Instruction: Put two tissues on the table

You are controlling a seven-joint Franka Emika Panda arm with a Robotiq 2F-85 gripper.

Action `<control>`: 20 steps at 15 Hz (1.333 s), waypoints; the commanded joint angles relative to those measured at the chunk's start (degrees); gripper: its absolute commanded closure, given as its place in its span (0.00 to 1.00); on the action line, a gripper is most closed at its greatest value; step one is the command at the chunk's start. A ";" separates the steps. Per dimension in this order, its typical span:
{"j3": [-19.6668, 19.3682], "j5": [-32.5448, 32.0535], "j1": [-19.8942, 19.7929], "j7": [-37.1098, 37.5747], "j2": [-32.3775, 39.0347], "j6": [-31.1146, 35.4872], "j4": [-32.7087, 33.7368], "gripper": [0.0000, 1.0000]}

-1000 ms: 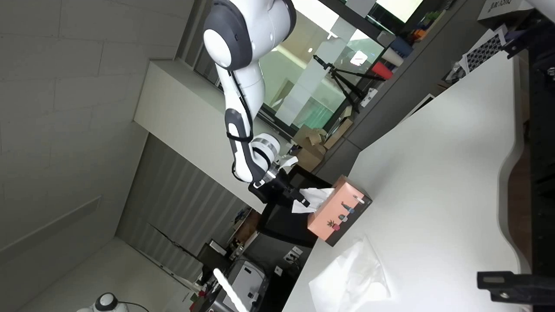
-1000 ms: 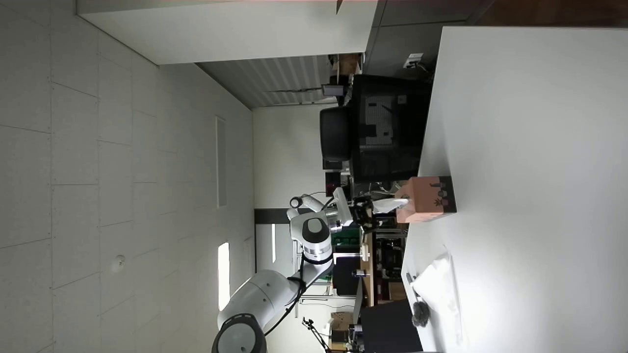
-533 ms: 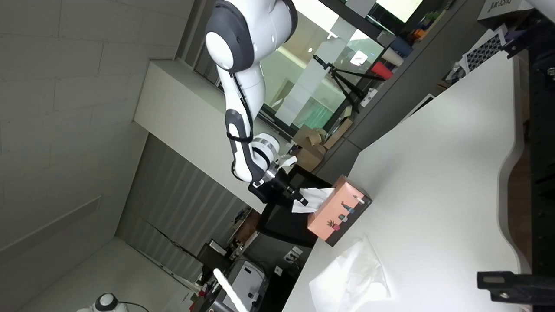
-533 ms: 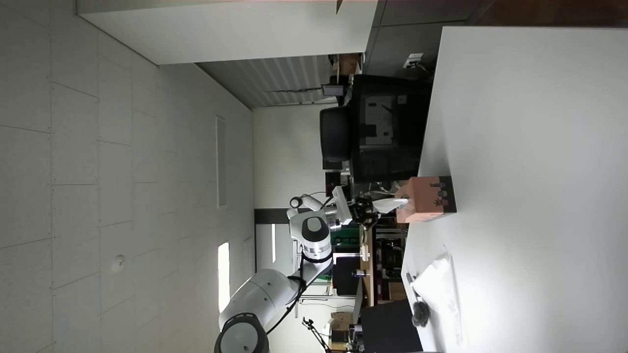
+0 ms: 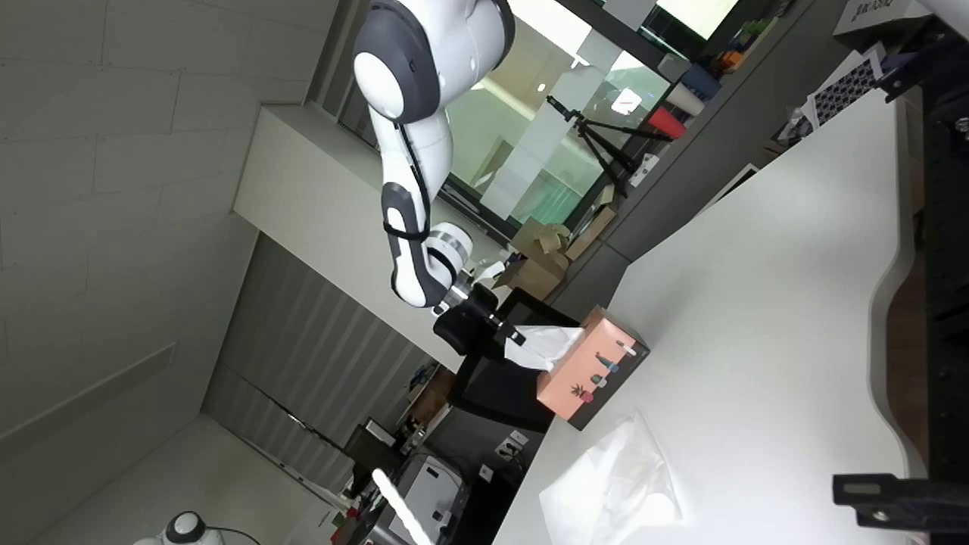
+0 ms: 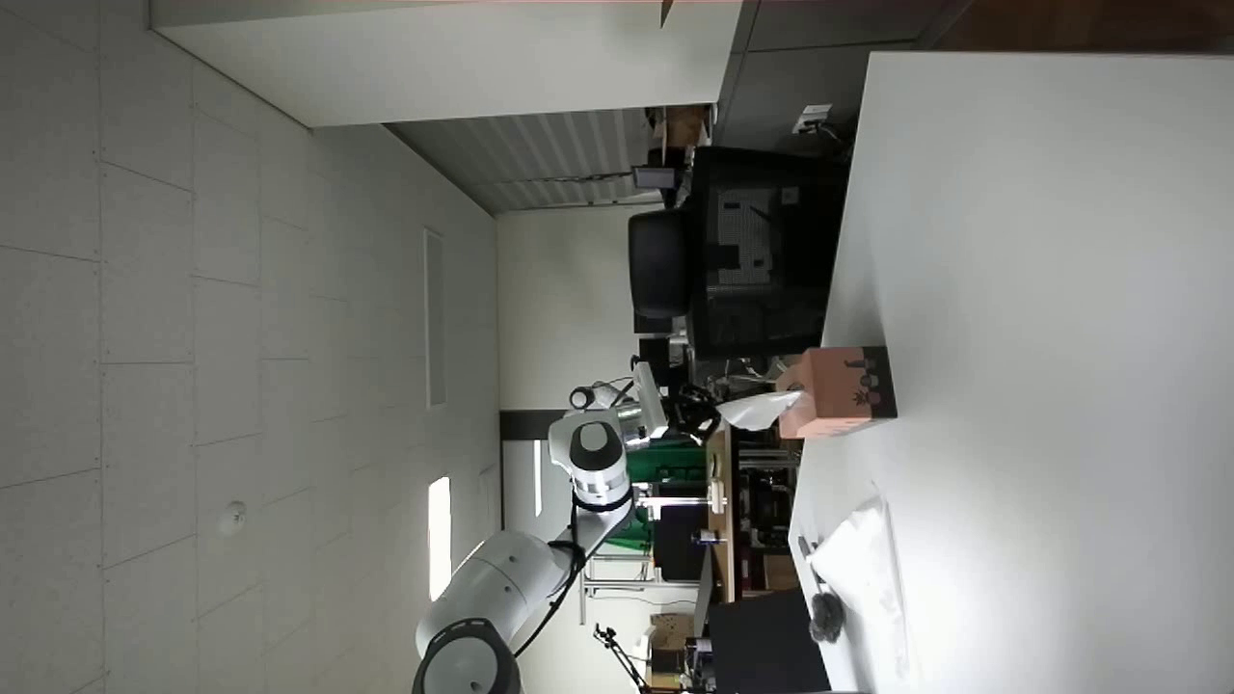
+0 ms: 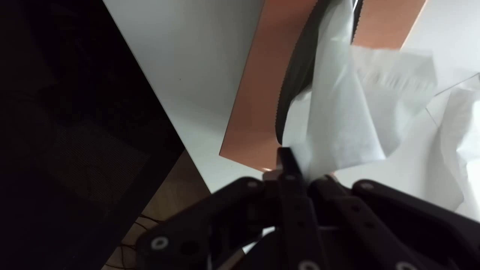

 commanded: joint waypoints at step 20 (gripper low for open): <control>13.35 19.42 -3.11 -15.91 -22.00 0.80 -19.39 1.00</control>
